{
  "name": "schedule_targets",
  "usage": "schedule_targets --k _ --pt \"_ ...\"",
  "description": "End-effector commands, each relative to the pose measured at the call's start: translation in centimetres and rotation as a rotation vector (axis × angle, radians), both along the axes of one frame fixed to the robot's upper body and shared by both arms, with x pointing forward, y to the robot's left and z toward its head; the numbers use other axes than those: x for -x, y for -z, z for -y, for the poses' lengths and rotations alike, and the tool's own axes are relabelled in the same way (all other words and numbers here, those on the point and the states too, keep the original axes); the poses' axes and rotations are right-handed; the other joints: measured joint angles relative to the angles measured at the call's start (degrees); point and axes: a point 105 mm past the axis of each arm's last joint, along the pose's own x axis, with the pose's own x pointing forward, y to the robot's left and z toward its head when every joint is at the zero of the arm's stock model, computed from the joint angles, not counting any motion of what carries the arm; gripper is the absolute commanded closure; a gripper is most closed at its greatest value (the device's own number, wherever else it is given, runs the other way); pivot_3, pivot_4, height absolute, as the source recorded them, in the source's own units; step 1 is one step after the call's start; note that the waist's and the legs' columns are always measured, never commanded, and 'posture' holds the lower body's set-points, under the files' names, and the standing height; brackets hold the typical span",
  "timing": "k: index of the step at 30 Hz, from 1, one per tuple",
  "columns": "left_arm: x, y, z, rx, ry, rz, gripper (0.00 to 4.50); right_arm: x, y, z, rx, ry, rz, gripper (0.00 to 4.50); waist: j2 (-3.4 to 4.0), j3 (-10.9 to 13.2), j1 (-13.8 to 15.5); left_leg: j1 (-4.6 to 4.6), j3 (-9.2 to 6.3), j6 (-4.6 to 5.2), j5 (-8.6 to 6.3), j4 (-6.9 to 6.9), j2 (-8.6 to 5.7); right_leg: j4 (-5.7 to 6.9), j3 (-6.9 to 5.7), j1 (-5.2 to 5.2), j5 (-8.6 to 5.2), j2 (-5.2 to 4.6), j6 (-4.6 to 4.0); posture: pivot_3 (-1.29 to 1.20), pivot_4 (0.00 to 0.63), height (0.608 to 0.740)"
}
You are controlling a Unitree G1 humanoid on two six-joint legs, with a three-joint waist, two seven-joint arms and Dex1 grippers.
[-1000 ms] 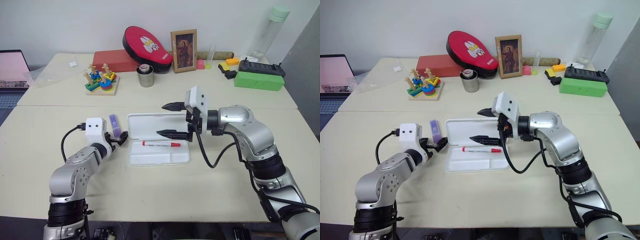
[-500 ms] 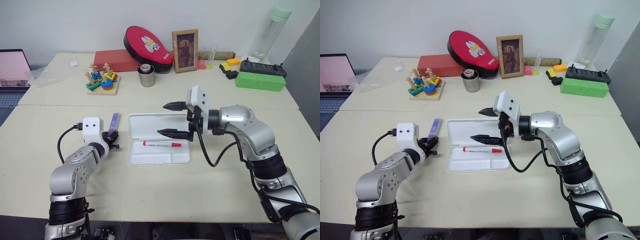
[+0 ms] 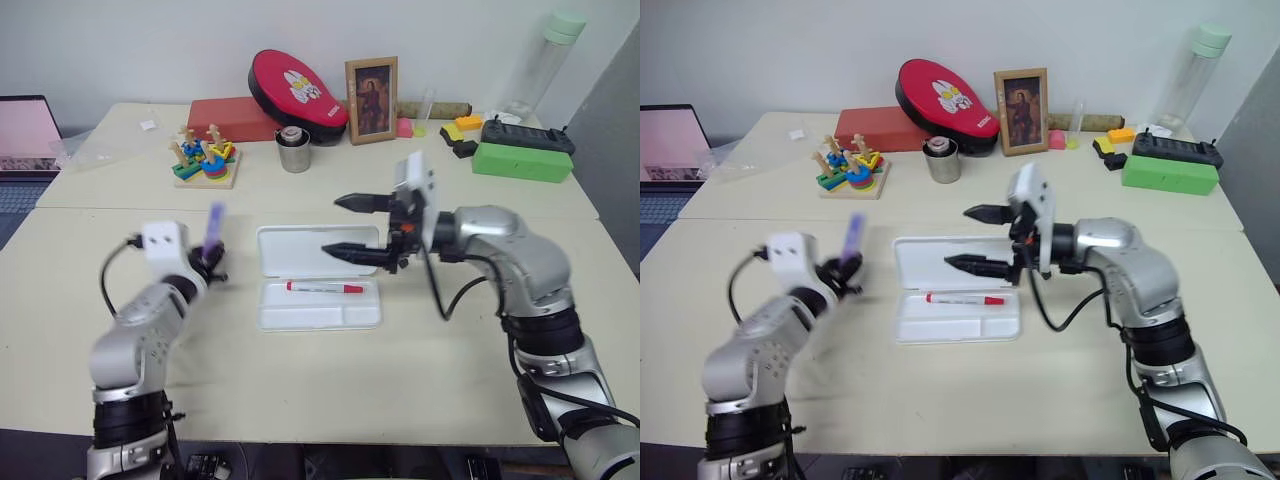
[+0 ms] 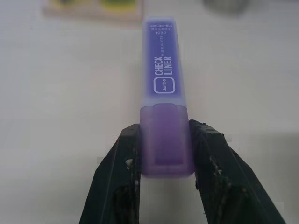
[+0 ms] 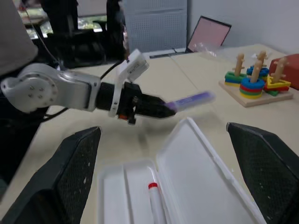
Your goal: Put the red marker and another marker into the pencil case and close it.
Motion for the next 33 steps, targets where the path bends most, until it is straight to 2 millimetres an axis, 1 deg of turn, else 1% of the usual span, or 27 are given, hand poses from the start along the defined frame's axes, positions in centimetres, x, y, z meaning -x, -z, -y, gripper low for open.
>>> schedule_targets --k 1,3,4,6,7,10,13,14,18,20,24,28,33 --pt "2.0 -7.6 4.0 -0.104 0.324 0.271 3.29 1.4 -2.9 1.8 -0.038 -0.021 0.043 0.0 0.0 -0.01 0.07 -0.01 0.0 0.0 0.0 -0.02 -0.01 -0.06 0.0 0.01 0.0 0.0 0.0 0.0 0.15 0.74" --pt "3.0 -8.7 6.1 -0.179 0.493 0.283 3.29 1.8 -2.9 3.0 -0.009 -0.011 0.043 0.0 0.01 0.0 0.08 0.01 0.04 0.0 -0.01 -0.03 -0.01 -0.11 0.01 0.04 -0.01 0.0 0.01 0.0 0.15 0.74" --pt "3.7 -8.5 7.3 -0.23 0.594 0.26 3.29 1.8 -2.8 3.7 0.014 0.0 0.044 0.0 0.01 0.0 0.04 -0.01 0.04 0.0 -0.01 -0.04 0.0 -0.12 0.01 0.02 -0.01 0.0 0.01 0.0 0.15 0.74" --pt "5.3 -7.2 9.5 -0.343 0.81 0.176 3.29 2.1 -2.4 4.8 0.069 0.02 0.046 0.0 0.02 0.01 -0.12 0.01 0.06 0.09 -0.06 -0.06 0.0 -0.09 0.04 0.01 -0.01 0.0 0.01 0.0 0.15 0.74" --pt "6.0 -6.5 10.1 -0.389 0.892 0.136 3.29 2.2 -2.1 5.1 0.098 0.028 0.049 0.0 0.03 0.02 -0.24 0.01 0.06 0.17 -0.1 -0.07 0.0 -0.08 0.03 -0.02 -0.02 0.0 0.01 0.0 0.15 0.74" --pt "7.6 -4.1 11.1 -0.53 1.079 -0.001 3.29 2.5 -1.4 5.7 0.154 0.049 0.063 0.0 0.09 0.05 -0.52 0.02 0.11 0.2 -0.11 -0.08 0.0 -0.06 0.08 -0.02 -0.02 0.0 0.01 0.0 0.15 0.74" --pt "8.7 -1.4 11.0 -0.677 1.218 -0.15 3.29 2.8 -0.4 6.0 0.194 0.071 0.059 0.0 0.15 0.09 -0.82 0.05 0.15 0.2 -0.12 -0.09 0.02 -0.01 0.13 -0.05 -0.03 0.02 0.01 0.0 0.15 0.74" --pt "9.0 -0.4 10.8 -0.719 1.256 -0.192 3.29 3.3 0.6 5.9 0.231 0.064 0.047 0.0 0.15 0.08 -0.82 0.05 0.17 0.2 -0.11 -0.09 0.03 -0.01 0.17 -0.07 -0.02 0.02 0.01 0.0 0.15 0.74" --pt "9.7 2.0 9.9 -0.765 1.333 -0.305 3.29 4.5 3.1 5.5 0.317 0.053 0.027 0.0 0.16 0.1 -0.38 -0.02 0.18 0.21 -0.12 -0.12 0.02 -0.07 0.15 -0.09 -0.03 0.02 0.01 0.0 0.15 0.74" --pt "9.5 3.1 9.1 -0.799 1.326 -0.352 3.29 4.8 3.9 5.4 0.337 0.065 0.022 0.0 0.16 0.1 -0.36 -0.04 0.17 0.21 -0.12 -0.11 0.03 -0.06 0.14 -0.12 -0.03 0.02 0.01 0.0 0.15 0.74" --pt "9.2 3.7 8.3 -0.823 1.316 -0.381 3.29 5.1 4.1 5.3 0.335 0.08 0.018 0.0 0.17 0.11 -0.36 -0.03 0.17 0.22 -0.12 -0.1 0.03 -0.02 0.15 -0.13 -0.03 0.02 0.01 0.0 0.15 0.74" --pt "8.5 4.2 7.4 -0.882 1.277 -0.388 3.29 5.1 4.3 5.3 0.337 0.094 0.02 0.0 0.17 0.1 -0.31 -0.04 0.17 0.21 -0.12 -0.1 0.03 -0.03 0.14 -0.12 -0.03 0.02 0.02 0.0 0.15 0.74" --pt "7.8 4.1 7.9 -0.875 1.263 -0.357 3.29 5.0 4.4 5.2 0.334 0.098 0.021 0.0 0.17 0.1 -0.31 -0.03 0.17 0.22 -0.12 -0.1 0.03 -0.02 0.13 -0.11 -0.03 0.02 0.02 0.0 0.15 0.74"
